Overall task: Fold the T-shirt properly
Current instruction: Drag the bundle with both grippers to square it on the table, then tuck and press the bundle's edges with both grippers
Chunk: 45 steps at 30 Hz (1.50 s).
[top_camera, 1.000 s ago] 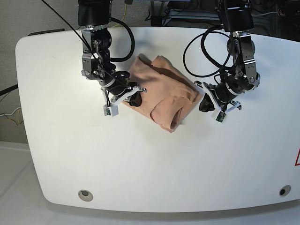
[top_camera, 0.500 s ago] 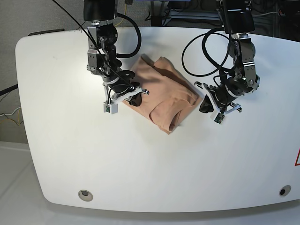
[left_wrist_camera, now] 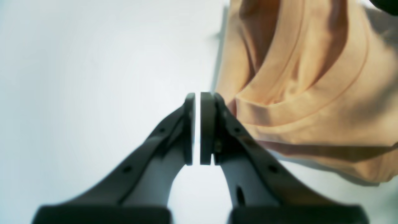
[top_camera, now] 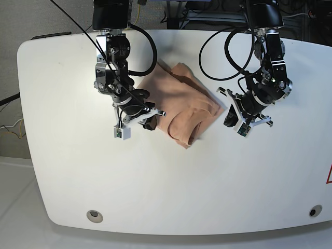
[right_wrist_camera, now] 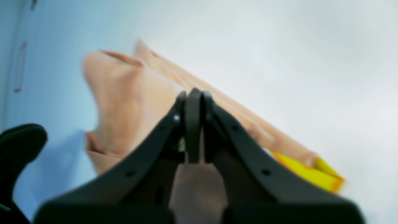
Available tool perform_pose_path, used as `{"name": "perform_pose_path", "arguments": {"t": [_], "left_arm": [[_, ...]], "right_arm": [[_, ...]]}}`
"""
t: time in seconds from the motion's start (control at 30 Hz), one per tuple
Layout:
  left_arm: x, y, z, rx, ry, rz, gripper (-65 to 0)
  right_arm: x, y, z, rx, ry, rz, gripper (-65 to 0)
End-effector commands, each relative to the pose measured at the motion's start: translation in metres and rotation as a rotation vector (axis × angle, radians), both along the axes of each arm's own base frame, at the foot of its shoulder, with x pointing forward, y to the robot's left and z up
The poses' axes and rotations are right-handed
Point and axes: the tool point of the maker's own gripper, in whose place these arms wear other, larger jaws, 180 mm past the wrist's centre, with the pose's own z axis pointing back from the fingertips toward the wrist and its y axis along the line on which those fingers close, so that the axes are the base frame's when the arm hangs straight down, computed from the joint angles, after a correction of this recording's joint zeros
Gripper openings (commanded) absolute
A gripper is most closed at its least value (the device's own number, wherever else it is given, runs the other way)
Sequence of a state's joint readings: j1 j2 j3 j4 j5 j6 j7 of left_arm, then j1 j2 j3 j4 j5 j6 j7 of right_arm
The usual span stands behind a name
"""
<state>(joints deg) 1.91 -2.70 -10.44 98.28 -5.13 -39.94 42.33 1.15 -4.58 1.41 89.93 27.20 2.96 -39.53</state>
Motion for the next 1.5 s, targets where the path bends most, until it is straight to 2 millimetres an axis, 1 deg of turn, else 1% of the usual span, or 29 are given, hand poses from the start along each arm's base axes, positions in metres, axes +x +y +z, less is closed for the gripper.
{"name": "perform_pose_path", "arguments": {"t": [0.0,0.03,0.13,0.2,0.27,0.33,0.37,0.4,0.5,0.63,0.7,0.77,0.93,1.03,1.2,1.33,1.47], "left_arm": [[0.008,-0.002,0.019,-0.010,-0.060,-0.006,-63.3],[0.008,-0.002,0.020,-0.009,-0.062,-0.008,-63.3],[0.008,-0.003,0.023,-0.009,-0.071,-0.009,-63.3],[0.006,-0.010,0.022,-0.013,-0.068,-0.025,-63.3],[-0.003,-0.023,0.015,-0.026,-0.035,-0.046,-63.3],[-0.007,-0.036,0.013,-0.041,-0.022,-0.062,-63.3],[-0.009,-0.040,0.012,-0.044,-0.015,-0.066,-63.3],[-0.012,-0.049,0.013,-0.058,-0.010,-0.075,-63.3],[-0.018,-0.068,0.011,-0.086,0.008,-0.096,-63.3],[-0.025,-0.083,0.007,-0.117,0.036,-0.103,-63.3],[-0.026,-0.091,0.008,-0.138,0.040,-0.105,-63.3],[-0.026,-0.097,0.009,-0.157,0.042,-0.103,-63.3],[-0.035,-0.100,0.002,-0.167,0.067,-0.101,-63.3],[-0.037,-0.100,-0.001,-0.169,0.077,-0.101,-63.3],[-0.047,-0.102,-0.016,-0.178,0.125,-0.100,-63.3],[-0.053,-0.105,-0.029,-0.190,0.168,-0.101,-63.3],[-0.057,-0.109,-0.045,-0.218,0.207,-0.100,-63.3]], "right_arm": [[0.016,0.008,0.031,0.020,-0.092,0.018,-65.0],[0.015,0.012,0.033,0.020,-0.096,0.032,-65.0],[0.021,0.023,0.048,0.017,-0.134,0.070,-65.0],[0.023,0.030,0.054,0.013,-0.153,0.094,-65.0],[0.024,0.033,0.056,-0.006,-0.164,0.122,-65.0],[0.026,0.039,0.061,-0.022,-0.181,0.154,-65.0],[0.027,0.040,0.063,-0.029,-0.189,0.163,-65.0],[0.028,0.041,0.064,-0.044,-0.195,0.180,-65.0],[0.030,0.042,0.067,-0.070,-0.210,0.208,-65.0],[0.032,0.045,0.070,-0.079,-0.216,0.224,-65.0],[0.032,0.040,0.068,-0.099,-0.206,0.233,-65.0],[0.036,0.036,0.071,-0.120,-0.209,0.243,-65.0],[0.040,0.029,0.071,-0.150,-0.198,0.255,-65.0],[0.045,0.028,0.078,-0.157,-0.209,0.258,-65.0],[0.048,0.027,0.081,-0.164,-0.217,0.259,-65.0],[0.050,0.019,0.081,-0.185,-0.219,0.257,-65.0],[0.051,0.021,0.084,-0.185,-0.227,0.263,-65.0]]}}
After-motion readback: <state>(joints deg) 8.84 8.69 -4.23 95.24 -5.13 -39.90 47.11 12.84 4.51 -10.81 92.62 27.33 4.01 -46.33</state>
